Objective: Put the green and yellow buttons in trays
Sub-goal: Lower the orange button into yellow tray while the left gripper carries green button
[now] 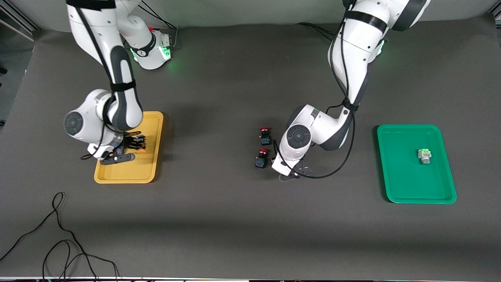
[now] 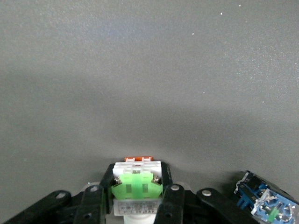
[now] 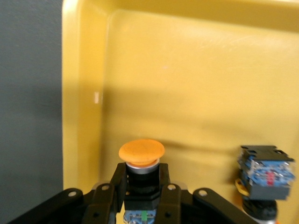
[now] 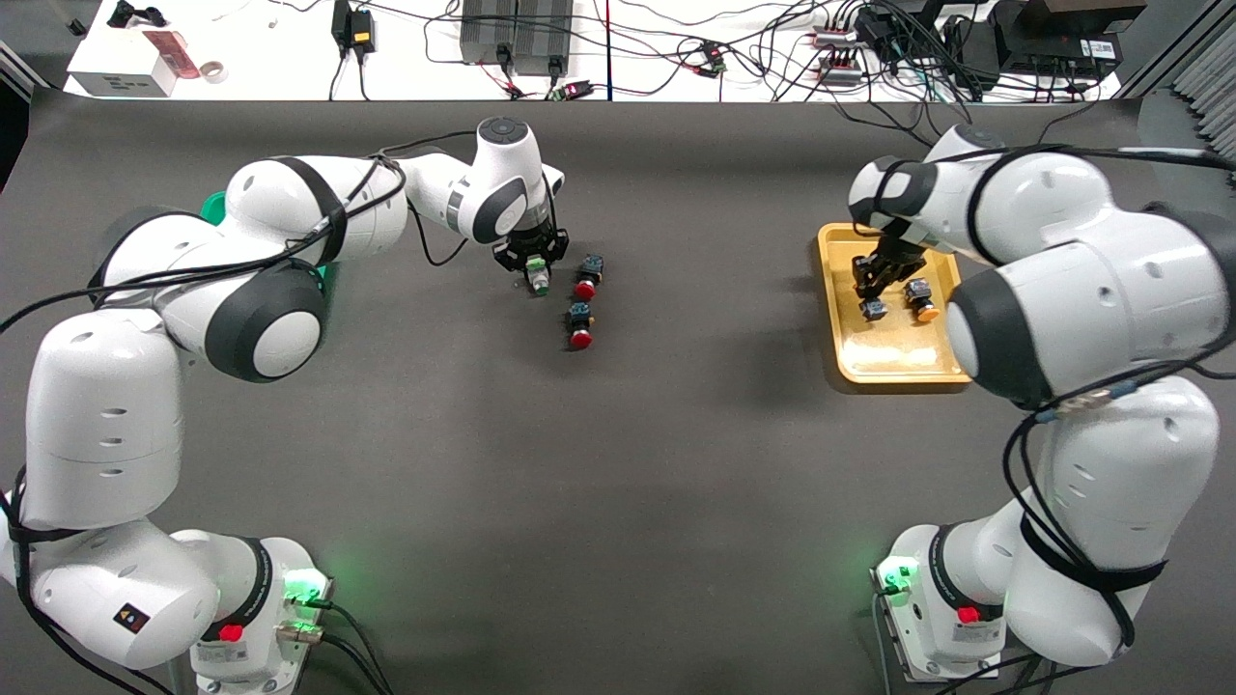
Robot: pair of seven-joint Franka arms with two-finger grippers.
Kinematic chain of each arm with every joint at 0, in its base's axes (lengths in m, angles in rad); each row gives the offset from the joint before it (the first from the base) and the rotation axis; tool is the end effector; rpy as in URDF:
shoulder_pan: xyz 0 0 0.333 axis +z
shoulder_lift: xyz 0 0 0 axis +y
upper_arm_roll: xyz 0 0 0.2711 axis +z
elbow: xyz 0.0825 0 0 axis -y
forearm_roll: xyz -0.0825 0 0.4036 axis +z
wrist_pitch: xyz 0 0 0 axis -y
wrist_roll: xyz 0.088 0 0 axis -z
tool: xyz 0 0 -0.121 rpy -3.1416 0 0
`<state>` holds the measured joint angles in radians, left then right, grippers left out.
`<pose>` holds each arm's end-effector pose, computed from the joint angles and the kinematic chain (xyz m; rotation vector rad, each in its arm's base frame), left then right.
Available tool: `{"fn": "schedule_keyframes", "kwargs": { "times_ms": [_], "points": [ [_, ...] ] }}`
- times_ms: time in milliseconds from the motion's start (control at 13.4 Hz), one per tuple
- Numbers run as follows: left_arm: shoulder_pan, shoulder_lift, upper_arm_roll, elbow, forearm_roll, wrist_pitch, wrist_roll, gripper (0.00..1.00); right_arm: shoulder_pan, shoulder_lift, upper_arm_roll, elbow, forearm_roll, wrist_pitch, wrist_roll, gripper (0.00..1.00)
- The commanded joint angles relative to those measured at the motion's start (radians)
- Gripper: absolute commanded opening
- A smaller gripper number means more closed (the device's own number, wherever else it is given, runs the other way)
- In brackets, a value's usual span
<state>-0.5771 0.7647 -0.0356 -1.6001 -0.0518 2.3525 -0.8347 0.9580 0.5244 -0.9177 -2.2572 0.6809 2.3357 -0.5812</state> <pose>0.5528 -0.3884 0.1198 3.0749 0.4153 -0.0770 0.5114 -0.0117 0.1337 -3.0701 -0.1902 0.1888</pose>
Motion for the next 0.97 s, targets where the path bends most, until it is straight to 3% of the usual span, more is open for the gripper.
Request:
{"fn": "schedule_keyframes", "kwargs": {
  "times_ms": [0,75,224,374,673,897],
  "points": [
    [-0.02,-0.005,0.02,0.025,0.017,-0.022,-0.049,0.0,-0.002,0.019,-0.009,0.044,0.037,-0.01,-0.022,0.93],
    [-0.015,-0.027,0.022,0.025,0.017,-0.045,-0.052,0.0,-0.004,0.017,-0.01,0.051,0.037,-0.027,-0.022,1.0],
    [-0.012,-0.086,0.029,0.032,0.015,-0.146,-0.05,0.0,-0.004,0.01,-0.018,0.079,0.031,-0.073,-0.019,1.0],
    [-0.001,-0.154,0.037,0.045,0.015,-0.244,-0.046,0.0,0.01,0.002,-0.077,0.131,-0.013,-0.143,-0.017,1.0],
    [0.074,-0.289,0.034,0.06,0.006,-0.448,0.009,0.0,0.011,0.0,-0.167,0.374,-0.173,-0.424,0.096,1.0],
    [0.161,-0.344,0.031,0.142,-0.003,-0.69,0.125,0.0,0.011,-0.003,-0.228,0.517,-0.185,-0.603,0.106,1.0]
  ]
}}
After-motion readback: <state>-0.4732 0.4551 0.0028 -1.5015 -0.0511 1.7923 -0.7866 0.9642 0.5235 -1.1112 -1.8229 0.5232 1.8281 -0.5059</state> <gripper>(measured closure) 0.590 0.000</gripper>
